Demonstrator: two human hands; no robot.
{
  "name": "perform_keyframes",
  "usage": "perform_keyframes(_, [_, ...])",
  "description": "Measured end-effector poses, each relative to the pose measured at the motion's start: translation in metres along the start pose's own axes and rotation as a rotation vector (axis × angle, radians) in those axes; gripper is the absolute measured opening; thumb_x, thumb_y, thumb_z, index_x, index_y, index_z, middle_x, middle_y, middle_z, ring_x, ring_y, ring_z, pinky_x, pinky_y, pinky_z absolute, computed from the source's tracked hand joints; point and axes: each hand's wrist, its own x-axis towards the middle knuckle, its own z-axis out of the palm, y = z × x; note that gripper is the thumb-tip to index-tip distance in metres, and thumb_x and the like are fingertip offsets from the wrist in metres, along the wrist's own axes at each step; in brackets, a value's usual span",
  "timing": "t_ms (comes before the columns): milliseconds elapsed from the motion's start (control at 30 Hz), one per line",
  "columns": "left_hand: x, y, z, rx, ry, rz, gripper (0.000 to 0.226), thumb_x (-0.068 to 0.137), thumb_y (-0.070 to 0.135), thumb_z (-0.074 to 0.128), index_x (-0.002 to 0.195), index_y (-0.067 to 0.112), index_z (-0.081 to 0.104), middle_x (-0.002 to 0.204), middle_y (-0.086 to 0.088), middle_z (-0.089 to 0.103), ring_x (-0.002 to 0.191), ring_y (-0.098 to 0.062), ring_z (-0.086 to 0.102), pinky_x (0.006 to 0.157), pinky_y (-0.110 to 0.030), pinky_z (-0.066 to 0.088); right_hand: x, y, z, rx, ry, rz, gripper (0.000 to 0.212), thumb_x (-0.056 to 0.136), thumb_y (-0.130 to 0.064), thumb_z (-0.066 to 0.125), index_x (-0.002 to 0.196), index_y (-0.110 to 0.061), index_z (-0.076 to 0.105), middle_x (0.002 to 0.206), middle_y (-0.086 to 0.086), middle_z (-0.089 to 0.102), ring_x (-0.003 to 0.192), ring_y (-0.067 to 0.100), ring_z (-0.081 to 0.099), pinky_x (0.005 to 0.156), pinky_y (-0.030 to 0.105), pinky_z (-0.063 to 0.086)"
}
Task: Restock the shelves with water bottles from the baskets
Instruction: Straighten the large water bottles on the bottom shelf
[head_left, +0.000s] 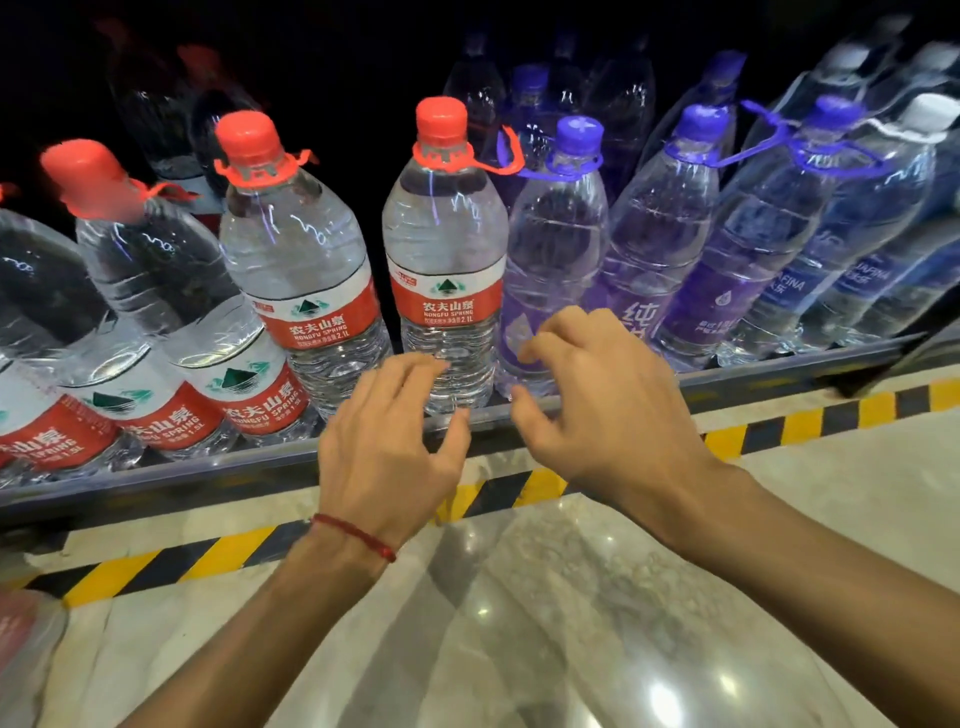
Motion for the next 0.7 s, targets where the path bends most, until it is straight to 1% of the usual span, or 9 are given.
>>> perform_keyframes(33, [0.002,0.001,-0.004,0.087,-0.038,0.035,0.049,0.089,0.037,0.072,0.134,0.022,0.060,0.125,0.005,0.062,0.108,-0.019,0.060,0.081,-0.040,0.055,-0.004,0.004,0.003,-0.058,-0.045,0.011,0.041,0.092,-0.046,0.057,0.114,-0.015,0.071,0.111,0.001,0.061,0.103,0.026,0.056,0.075,0.039,0.046])
perform_keyframes(100, [0.006,0.004,-0.012,0.213,-0.111,0.110,0.051,0.090,0.040,0.068,0.136,0.020,0.059,0.122,0.002,0.062,0.101,-0.025,0.060,0.073,-0.042,0.053,-0.011,0.013,0.008,-0.111,-0.092,0.038,0.039,0.094,-0.048,0.057,0.115,-0.017,0.070,0.113,0.000,0.060,0.105,0.025,0.053,0.077,0.039,0.043])
perform_keyframes(233, [0.017,0.011,-0.017,0.385,-0.265,0.262,0.048,0.089,0.044,0.063,0.128,0.016,0.062,0.120,-0.003,0.063,0.099,-0.031,0.060,0.068,-0.043,0.050,-0.019,0.027,0.016,-0.142,-0.125,0.079,0.037,0.096,-0.050,0.052,0.114,-0.021,0.067,0.115,-0.001,0.058,0.106,0.024,0.051,0.084,0.039,0.042])
perform_keyframes(300, [0.028,0.020,-0.019,0.416,-0.324,0.306,0.049,0.090,0.048,0.060,0.128,0.018,0.061,0.118,-0.003,0.064,0.098,-0.029,0.061,0.068,-0.041,0.051,-0.020,0.034,0.014,-0.159,-0.100,0.095,0.035,0.095,-0.049,0.054,0.110,-0.020,0.069,0.108,-0.001,0.060,0.100,0.024,0.054,0.080,0.039,0.042])
perform_keyframes(367, [0.042,0.035,-0.026,0.411,-0.377,0.330,0.050,0.094,0.051,0.052,0.131,0.019,0.059,0.117,-0.003,0.063,0.099,-0.028,0.059,0.070,-0.042,0.053,-0.021,0.041,0.003,-0.143,-0.034,0.119,0.032,0.091,-0.046,0.057,0.100,-0.018,0.071,0.096,-0.001,0.063,0.089,0.026,0.056,0.073,0.038,0.042])
perform_keyframes(433, [0.056,0.053,-0.037,0.401,-0.423,0.369,0.053,0.094,0.053,0.046,0.130,0.017,0.060,0.116,-0.006,0.062,0.098,-0.030,0.058,0.073,-0.044,0.053,-0.023,0.047,-0.021,-0.120,0.037,0.152,0.030,0.087,-0.044,0.060,0.089,-0.015,0.070,0.086,0.001,0.061,0.081,0.027,0.055,0.068,0.037,0.039])
perform_keyframes(467, [0.062,0.063,-0.045,0.398,-0.438,0.400,0.052,0.094,0.052,0.045,0.129,0.016,0.060,0.116,-0.007,0.062,0.098,-0.031,0.057,0.075,-0.046,0.051,-0.025,0.049,-0.037,-0.120,0.035,0.159,0.031,0.087,-0.044,0.060,0.088,-0.015,0.070,0.085,0.002,0.061,0.080,0.028,0.056,0.068,0.038,0.038])
perform_keyframes(600, [0.092,0.117,-0.093,0.372,-0.479,0.543,0.046,0.094,0.047,0.050,0.122,0.013,0.064,0.113,-0.009,0.064,0.099,-0.034,0.057,0.076,-0.048,0.045,-0.032,0.057,-0.120,-0.154,-0.074,0.155,0.032,0.086,-0.045,0.059,0.093,-0.017,0.073,0.094,0.004,0.068,0.088,0.031,0.062,0.076,0.043,0.044])
perform_keyframes(700, [0.127,0.168,-0.147,0.342,-0.574,0.541,0.047,0.093,0.048,0.050,0.123,0.014,0.064,0.114,-0.009,0.063,0.102,-0.035,0.058,0.077,-0.048,0.048,-0.031,0.063,-0.204,-0.144,-0.088,0.237,0.031,0.085,-0.042,0.059,0.094,-0.016,0.072,0.092,0.007,0.067,0.087,0.035,0.063,0.076,0.044,0.045])
